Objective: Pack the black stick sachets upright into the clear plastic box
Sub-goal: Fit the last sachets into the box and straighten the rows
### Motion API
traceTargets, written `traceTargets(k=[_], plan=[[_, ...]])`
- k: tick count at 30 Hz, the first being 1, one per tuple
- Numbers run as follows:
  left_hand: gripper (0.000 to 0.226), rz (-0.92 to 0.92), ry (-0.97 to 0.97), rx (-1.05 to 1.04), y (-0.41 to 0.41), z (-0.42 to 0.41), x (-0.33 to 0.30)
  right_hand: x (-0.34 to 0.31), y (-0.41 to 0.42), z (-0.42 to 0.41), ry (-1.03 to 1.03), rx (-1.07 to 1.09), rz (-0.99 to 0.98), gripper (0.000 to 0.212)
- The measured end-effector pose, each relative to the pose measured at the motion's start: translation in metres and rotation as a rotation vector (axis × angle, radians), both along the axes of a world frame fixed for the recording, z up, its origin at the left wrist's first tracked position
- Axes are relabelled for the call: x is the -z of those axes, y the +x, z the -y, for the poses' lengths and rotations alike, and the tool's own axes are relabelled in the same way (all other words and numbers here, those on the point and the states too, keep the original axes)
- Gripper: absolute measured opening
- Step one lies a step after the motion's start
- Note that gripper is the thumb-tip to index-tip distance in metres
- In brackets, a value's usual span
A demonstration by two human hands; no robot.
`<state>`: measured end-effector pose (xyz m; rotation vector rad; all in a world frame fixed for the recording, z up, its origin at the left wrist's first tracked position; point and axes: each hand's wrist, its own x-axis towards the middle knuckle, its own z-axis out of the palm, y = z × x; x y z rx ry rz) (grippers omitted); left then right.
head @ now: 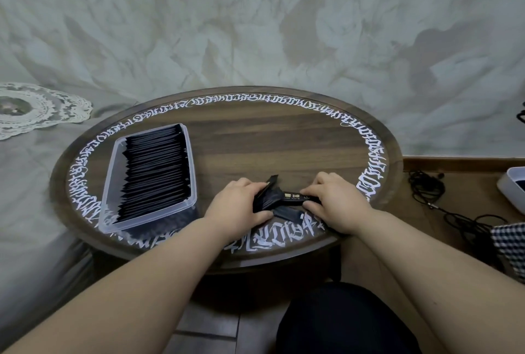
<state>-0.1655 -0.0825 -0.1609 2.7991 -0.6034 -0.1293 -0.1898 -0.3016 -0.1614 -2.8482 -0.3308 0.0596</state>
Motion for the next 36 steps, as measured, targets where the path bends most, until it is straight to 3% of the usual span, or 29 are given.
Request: traceTargets(k=[6,10,13,21,25,28,33,36], plan=[[0.061,0.033,-0.024,-0.033,0.002,0.013,0.004,-0.001,0.003,-0.001,0.100,-0.023,-0.078,0.036],[0.051,0.024,-0.023,-0.067,0.005,0.018,0.004,0.000,-0.001,0.004,0.128,-0.039,-0.071,0.065],[0.048,-0.012,-0.018,-0.070,0.004,0.020,0.003,0.006,-0.002,0.004,0.130,-0.024,-0.016,0.073],[0.037,-0.126,-0.104,-0.080,0.003,0.000,-0.006,0.011,0.004,-0.005,0.058,-0.049,0.061,0.040],[0.074,-0.147,-0.186,-0.102,0.002,-0.013,-0.008,0.011,0.007,-0.006,0.078,-0.018,0.064,0.035],[0.082,-0.178,-0.127,-0.071,0.002,-0.017,-0.009,0.011,0.007,-0.006,0.095,0.020,0.073,0.038],[0.070,-0.144,-0.113,-0.169,0.001,-0.017,-0.010,0.010,0.005,-0.007,0.110,0.038,0.081,0.037],[0.043,-0.110,-0.140,-0.239,-0.001,-0.015,-0.007,0.010,0.003,-0.007,0.109,0.022,0.080,0.034]])
